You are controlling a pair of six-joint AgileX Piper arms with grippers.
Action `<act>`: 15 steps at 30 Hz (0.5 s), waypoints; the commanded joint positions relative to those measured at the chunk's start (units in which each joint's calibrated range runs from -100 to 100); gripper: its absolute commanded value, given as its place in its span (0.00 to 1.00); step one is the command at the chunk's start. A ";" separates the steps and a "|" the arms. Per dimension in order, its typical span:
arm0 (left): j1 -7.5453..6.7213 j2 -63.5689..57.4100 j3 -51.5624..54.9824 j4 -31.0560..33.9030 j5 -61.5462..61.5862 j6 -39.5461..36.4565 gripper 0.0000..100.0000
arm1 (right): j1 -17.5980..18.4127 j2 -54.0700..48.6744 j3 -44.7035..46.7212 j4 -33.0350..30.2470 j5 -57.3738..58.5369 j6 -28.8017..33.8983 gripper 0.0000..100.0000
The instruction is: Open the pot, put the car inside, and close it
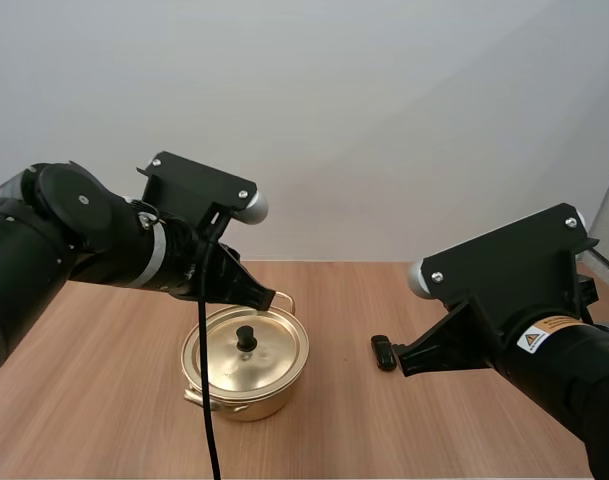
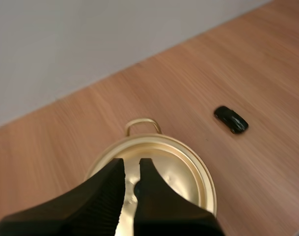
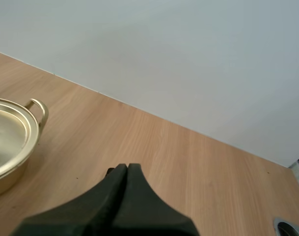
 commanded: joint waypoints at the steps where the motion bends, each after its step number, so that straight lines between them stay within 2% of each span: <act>1: 0.04 4.72 -0.06 -0.50 5.30 -0.02 0.58 | 0.02 -0.03 0.05 0.67 0.00 -0.02 0.00; 2: 0.04 4.72 -0.06 -0.66 5.37 -0.02 0.64 | 0.02 -0.03 0.05 0.67 0.00 -0.02 0.00; 4: 0.04 4.72 -0.06 -1.35 5.37 0.07 0.69 | 0.02 -0.03 0.05 0.67 0.00 -0.02 0.00; 15: 0.04 8.21 -0.06 -1.62 1.97 0.40 0.69 | 0.02 -0.03 0.05 0.76 0.46 -0.02 0.00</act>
